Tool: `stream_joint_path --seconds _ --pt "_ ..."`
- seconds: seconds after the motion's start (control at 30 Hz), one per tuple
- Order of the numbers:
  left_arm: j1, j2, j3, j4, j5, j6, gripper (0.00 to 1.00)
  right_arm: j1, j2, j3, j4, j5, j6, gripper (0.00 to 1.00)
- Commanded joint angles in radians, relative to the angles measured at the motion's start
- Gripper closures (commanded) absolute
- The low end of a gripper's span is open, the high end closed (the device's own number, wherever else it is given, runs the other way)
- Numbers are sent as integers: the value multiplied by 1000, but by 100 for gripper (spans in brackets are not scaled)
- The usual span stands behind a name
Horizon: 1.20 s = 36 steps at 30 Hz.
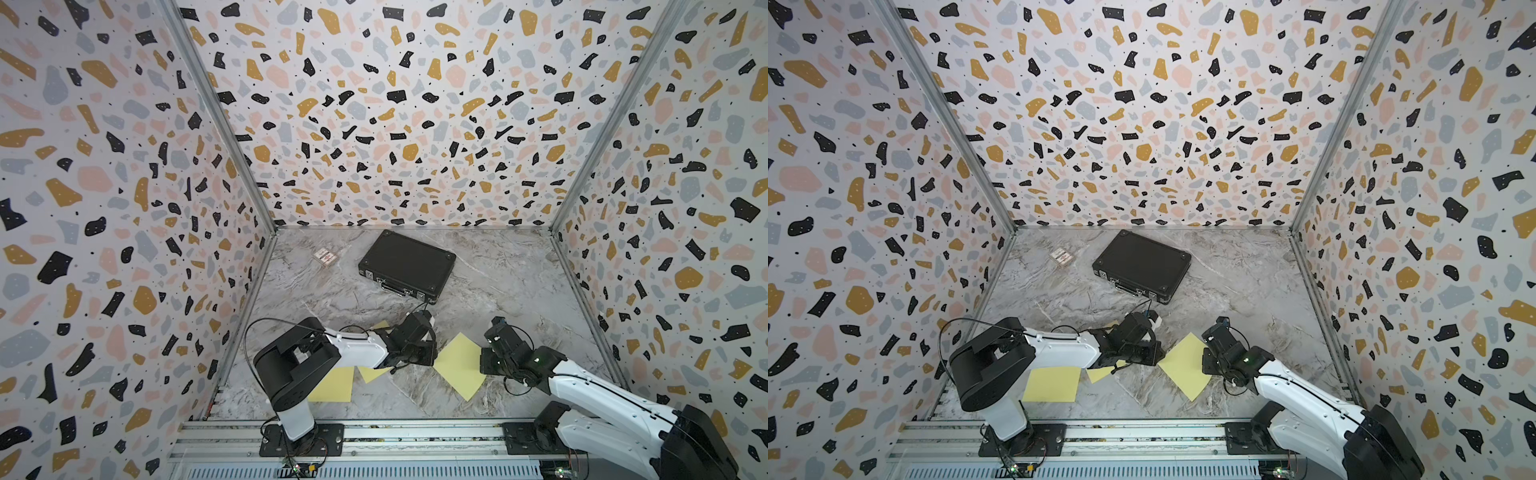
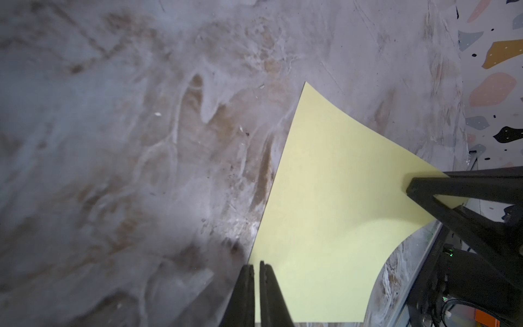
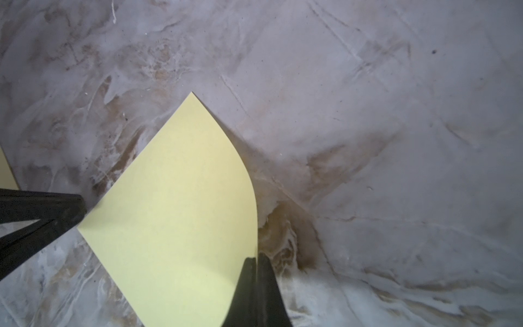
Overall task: Fold the square paper diagonally
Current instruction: Fold the paper at the center of the board.
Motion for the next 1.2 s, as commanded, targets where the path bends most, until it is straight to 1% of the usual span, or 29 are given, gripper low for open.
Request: stream_joint_path --seconds 0.0,0.3,0.9,1.0,1.17 --pt "4 -2 -8 34 24 -4 89 -4 -2 11 -6 7 0 100" --pt "3 -14 -37 0 10 16 89 -4 -1 9 -8 10 0 100" --pt "2 -23 -62 -6 8 15 89 -4 8 16 -2 -7 5 100" --pt "2 -9 -69 7 19 12 89 -4 -5 20 8 -39 7 100" --pt "2 11 -79 18 21 6 91 -4 -44 19 76 -163 36 100"
